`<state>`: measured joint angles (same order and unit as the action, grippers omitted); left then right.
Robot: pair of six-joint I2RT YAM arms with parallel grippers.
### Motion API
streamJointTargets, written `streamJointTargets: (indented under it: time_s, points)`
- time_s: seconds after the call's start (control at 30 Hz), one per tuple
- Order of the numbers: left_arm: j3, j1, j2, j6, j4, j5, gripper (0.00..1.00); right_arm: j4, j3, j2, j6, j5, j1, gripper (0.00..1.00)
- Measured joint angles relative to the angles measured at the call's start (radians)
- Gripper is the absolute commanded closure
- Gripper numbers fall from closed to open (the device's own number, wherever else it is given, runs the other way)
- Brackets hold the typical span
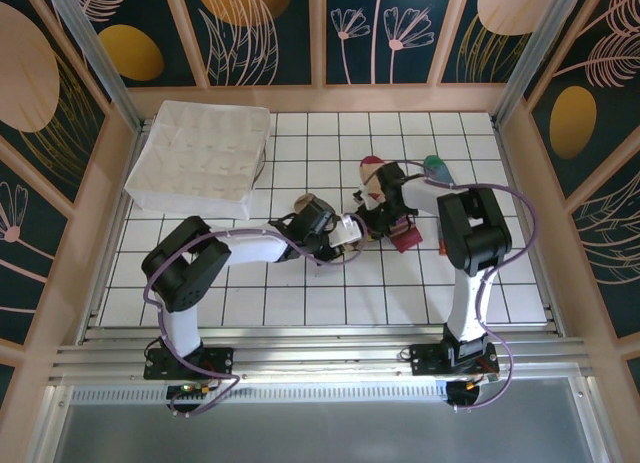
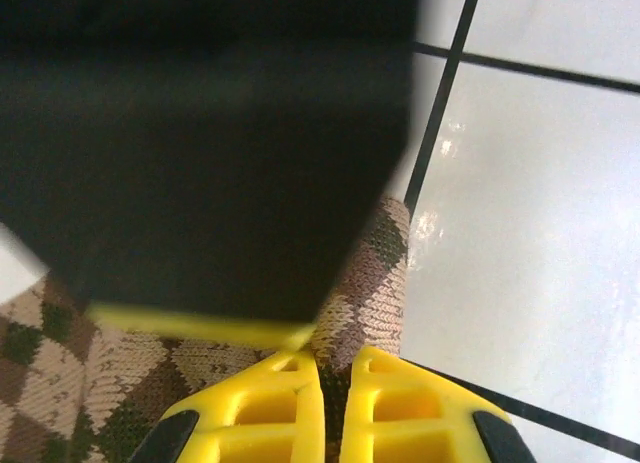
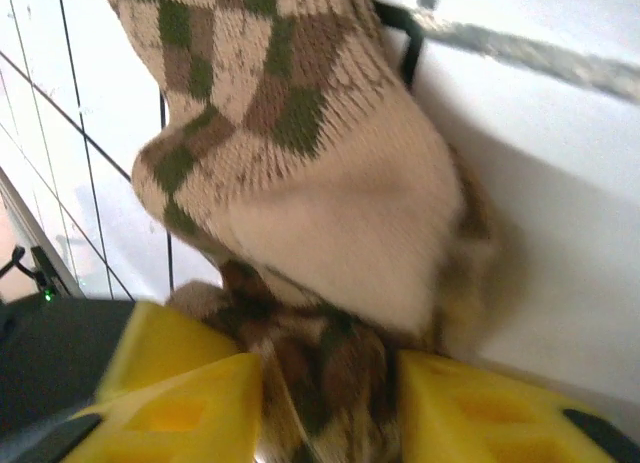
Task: Roll the socks
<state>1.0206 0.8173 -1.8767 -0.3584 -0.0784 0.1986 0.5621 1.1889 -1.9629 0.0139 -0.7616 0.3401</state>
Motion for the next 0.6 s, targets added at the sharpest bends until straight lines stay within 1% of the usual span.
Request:
streamJointTargets:
  time_s: [0.1,0.2,0.3,0.4,0.5,0.6]
  points:
    - [0.0,-0.046,-0.005,0.089,0.0,0.131,1.0,-0.009,-0.063,0.068,0.004,-0.003,-0.043,0.54]
    - [0.0,-0.092,-0.019,0.174,0.0,0.263,1.0,-0.048,-0.109,0.142,0.015,-0.003,-0.062,0.53]
    - [0.0,-0.131,-0.041,0.246,-0.009,0.385,1.0,-0.112,-0.147,0.198,0.026,-0.003,-0.052,0.53]
    - [0.0,-0.171,-0.074,0.314,-0.033,0.509,1.0,-0.187,-0.185,0.221,0.045,-0.003,-0.034,0.53]
    - [0.001,-0.206,-0.106,0.364,-0.055,0.607,1.0,-0.245,-0.209,0.221,0.059,-0.002,-0.011,0.53]
    - [0.002,-0.232,-0.128,0.393,-0.064,0.675,1.0,-0.282,-0.213,0.219,0.07,-0.002,0.009,0.53]
